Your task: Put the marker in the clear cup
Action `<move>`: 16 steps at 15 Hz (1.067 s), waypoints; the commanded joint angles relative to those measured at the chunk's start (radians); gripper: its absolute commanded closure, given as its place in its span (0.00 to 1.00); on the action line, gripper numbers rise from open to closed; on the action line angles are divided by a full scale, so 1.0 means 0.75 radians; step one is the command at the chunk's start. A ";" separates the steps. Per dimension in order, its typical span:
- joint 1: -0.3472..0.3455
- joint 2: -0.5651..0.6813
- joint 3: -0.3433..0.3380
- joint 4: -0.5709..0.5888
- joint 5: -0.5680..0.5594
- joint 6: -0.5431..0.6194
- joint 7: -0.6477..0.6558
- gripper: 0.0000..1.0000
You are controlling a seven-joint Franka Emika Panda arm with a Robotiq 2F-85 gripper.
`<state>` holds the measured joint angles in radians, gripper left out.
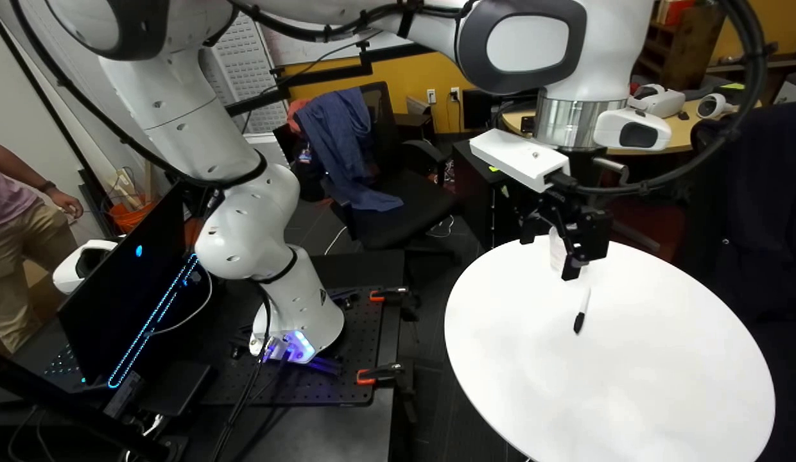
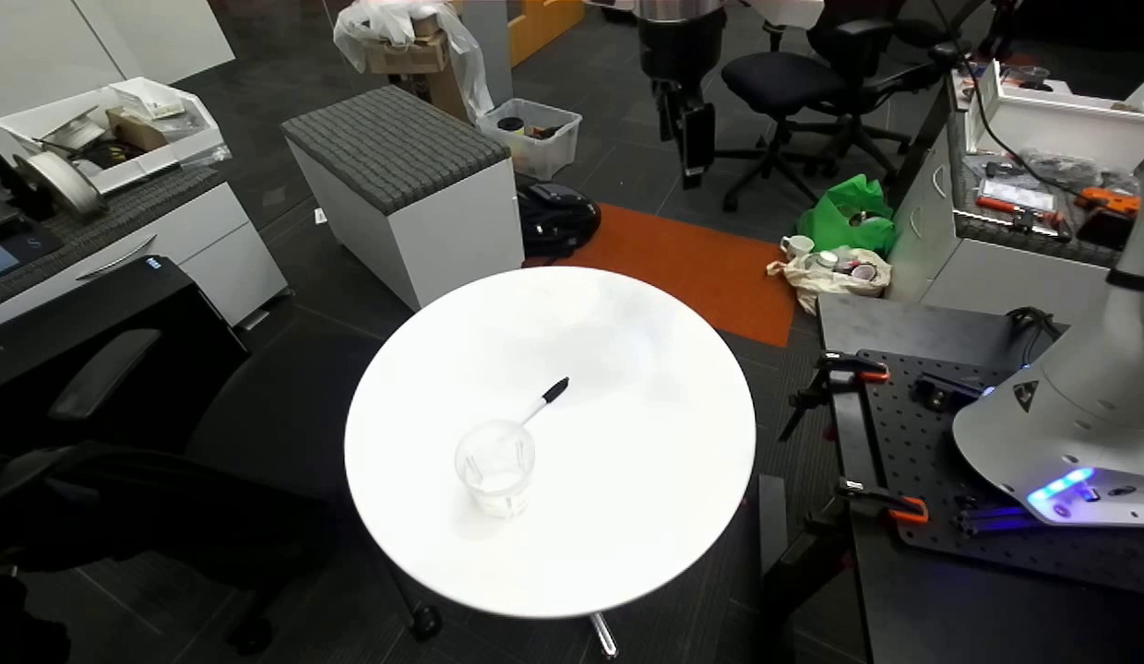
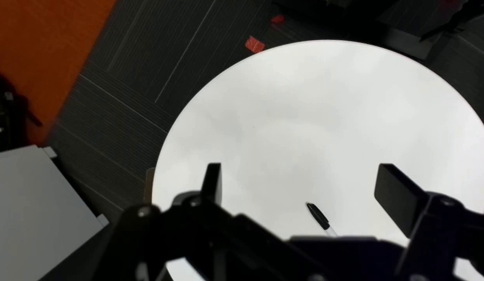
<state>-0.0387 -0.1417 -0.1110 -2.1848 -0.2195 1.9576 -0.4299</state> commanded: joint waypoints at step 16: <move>0.058 0.337 0.131 0.188 0.078 0.136 -0.546 0.00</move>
<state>0.0099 0.0400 -0.0274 -2.1060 -0.1530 2.0459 -0.8109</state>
